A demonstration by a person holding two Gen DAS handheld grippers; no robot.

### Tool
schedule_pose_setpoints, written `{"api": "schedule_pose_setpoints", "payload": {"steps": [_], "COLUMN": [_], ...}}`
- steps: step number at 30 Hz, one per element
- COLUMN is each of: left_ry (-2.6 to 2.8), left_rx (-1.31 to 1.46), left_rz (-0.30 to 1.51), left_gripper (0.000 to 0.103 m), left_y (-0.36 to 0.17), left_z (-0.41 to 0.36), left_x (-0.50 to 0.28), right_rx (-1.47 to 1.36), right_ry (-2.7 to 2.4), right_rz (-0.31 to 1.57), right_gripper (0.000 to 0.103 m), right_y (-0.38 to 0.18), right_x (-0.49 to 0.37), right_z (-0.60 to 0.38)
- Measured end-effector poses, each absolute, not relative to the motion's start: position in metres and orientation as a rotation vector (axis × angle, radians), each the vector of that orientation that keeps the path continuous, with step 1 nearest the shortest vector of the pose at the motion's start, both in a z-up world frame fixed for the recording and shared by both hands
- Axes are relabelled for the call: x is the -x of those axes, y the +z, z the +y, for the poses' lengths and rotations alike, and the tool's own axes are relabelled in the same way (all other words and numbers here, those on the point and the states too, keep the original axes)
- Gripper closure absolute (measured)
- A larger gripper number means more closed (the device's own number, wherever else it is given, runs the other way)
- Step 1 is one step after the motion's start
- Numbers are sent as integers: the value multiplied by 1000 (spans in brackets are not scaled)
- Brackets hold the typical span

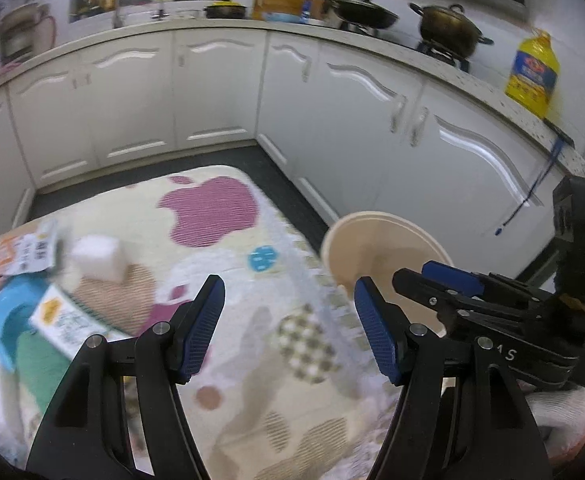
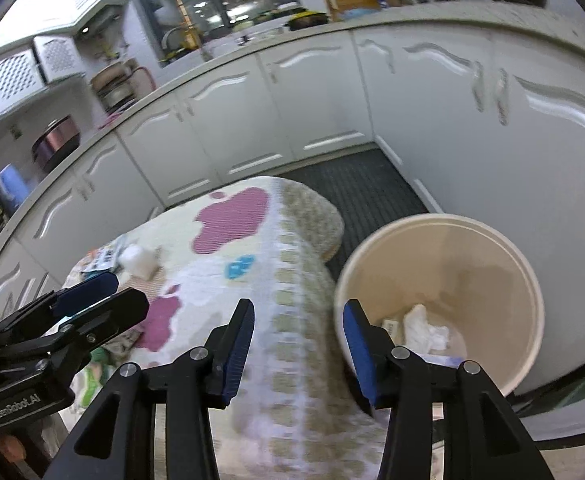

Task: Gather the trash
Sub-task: 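Move both tools back over the table toward the sponge and towel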

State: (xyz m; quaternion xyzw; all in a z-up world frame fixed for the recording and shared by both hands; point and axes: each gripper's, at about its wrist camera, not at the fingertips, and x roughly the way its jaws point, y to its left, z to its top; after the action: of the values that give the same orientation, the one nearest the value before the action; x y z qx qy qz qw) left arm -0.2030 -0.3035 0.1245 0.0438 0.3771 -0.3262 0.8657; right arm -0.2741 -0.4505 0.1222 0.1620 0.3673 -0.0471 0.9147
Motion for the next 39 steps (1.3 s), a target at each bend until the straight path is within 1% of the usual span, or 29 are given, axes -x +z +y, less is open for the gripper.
{"api": "schedule_pose_setpoints", "payload": {"steps": [8, 15, 21, 25, 27, 39], "left_ry": [-575, -530, -508, -488, -472, -408], "left_rx": [-86, -33, -16, -1, 1, 133], "left_rz": [753, 769, 776, 789, 793, 906], "left_gripper": [37, 37, 37, 37, 37, 37], "left_y": [131, 135, 138, 138, 137, 121], "left_z": [-248, -210, -175, -143, -128, -31], "left_x": [202, 199, 203, 204, 203, 187], "right_rx": [-278, -229, -210, -199, -192, -161], "right_ry": [-8, 49, 99, 128, 142, 200], "right_rz": [761, 764, 775, 780, 784, 831], "right_gripper": [58, 57, 54, 48, 48, 47], "right_y": [130, 134, 134, 134, 133, 120], "right_x": [253, 244, 236, 234, 231, 218], "right_z": [-396, -362, -336, -321, -314, -278]}}
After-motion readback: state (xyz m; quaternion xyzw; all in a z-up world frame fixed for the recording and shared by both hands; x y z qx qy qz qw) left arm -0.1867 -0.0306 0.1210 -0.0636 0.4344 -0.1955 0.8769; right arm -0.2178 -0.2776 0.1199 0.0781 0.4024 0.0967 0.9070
